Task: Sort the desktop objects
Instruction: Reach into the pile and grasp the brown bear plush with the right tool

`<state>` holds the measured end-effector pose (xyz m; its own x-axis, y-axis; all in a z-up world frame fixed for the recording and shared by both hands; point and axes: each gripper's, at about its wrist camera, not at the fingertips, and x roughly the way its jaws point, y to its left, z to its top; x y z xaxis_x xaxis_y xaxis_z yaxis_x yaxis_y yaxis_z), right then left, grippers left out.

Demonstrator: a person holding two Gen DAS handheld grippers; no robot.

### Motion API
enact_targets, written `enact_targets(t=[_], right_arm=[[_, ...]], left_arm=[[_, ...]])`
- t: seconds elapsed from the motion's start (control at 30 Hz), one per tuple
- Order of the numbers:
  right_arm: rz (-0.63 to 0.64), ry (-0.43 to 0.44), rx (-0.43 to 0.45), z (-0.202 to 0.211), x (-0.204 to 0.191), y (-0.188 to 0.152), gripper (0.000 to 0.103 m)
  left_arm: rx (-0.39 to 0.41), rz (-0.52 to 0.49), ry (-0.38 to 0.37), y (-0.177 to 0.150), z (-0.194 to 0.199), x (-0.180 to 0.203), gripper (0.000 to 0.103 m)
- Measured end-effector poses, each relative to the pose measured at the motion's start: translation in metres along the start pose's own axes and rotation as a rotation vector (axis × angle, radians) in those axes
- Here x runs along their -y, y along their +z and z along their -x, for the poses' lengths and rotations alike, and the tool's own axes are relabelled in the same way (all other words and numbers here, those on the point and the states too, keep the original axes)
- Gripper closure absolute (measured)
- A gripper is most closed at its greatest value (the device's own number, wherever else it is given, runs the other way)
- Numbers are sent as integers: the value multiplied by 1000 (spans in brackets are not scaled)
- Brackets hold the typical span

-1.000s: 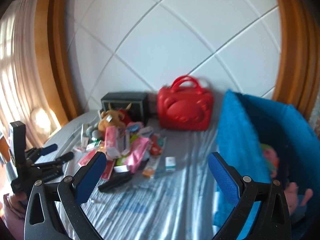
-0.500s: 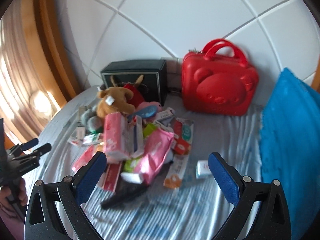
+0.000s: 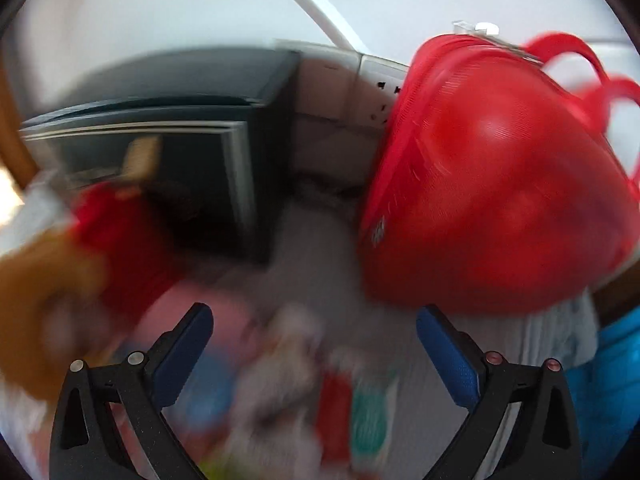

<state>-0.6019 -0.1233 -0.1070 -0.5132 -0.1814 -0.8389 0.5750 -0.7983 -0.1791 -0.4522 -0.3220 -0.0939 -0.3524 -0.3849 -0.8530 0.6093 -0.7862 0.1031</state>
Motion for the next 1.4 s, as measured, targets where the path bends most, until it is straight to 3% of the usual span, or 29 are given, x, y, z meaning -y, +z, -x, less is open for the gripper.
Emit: enact_targets(t=[0.07, 0.13, 0.17, 0.23, 0.37, 0.47, 0.57, 0.67, 0.8, 0.9, 1.0, 1.17, 1.3, 1.4], right_arm=[[-21, 19, -35, -29, -9, 7, 0], [17, 85, -108, -56, -27, 4, 0], [39, 120, -145, -62, -35, -1, 1], [53, 148, -165, -54, -37, -11, 1], [129, 200, -185, -23, -36, -49, 2], [181, 196, -134, 18, -35, -84, 1], [187, 237, -152, 46, -34, -126, 1], [110, 307, -150, 73, -18, -178, 1], [100, 307, -156, 94, -14, -223, 0], [98, 307, -144, 99, -11, -235, 1], [-31, 347, -113, 113, 8, -237, 1], [-32, 343, -45, 142, 16, -229, 0], [-4, 387, -19, 165, 13, -230, 0], [21, 437, 3, 180, 0, -226, 0]], left_arm=[[-18, 27, -50, 6, -18, -1, 33], [-104, 73, -108, 8, -35, -4, 33], [-136, 59, -119, 4, -38, -3, 32], [-115, -1, -103, -7, -27, 2, 32], [-81, -82, -113, -48, 15, 5, 32], [-40, -94, -123, -82, 54, 0, 33], [4, -97, -132, -111, 96, -6, 33], [50, -82, -133, -133, 132, -12, 33], [104, -33, -151, -168, 187, -13, 33], [124, -13, -217, -193, 215, -4, 33], [117, -62, -258, -212, 225, 26, 33], [135, -202, -57, -224, 210, 62, 32], [99, -110, -45, -228, 208, 18, 28], [96, -82, 54, -236, 209, -16, 28]])
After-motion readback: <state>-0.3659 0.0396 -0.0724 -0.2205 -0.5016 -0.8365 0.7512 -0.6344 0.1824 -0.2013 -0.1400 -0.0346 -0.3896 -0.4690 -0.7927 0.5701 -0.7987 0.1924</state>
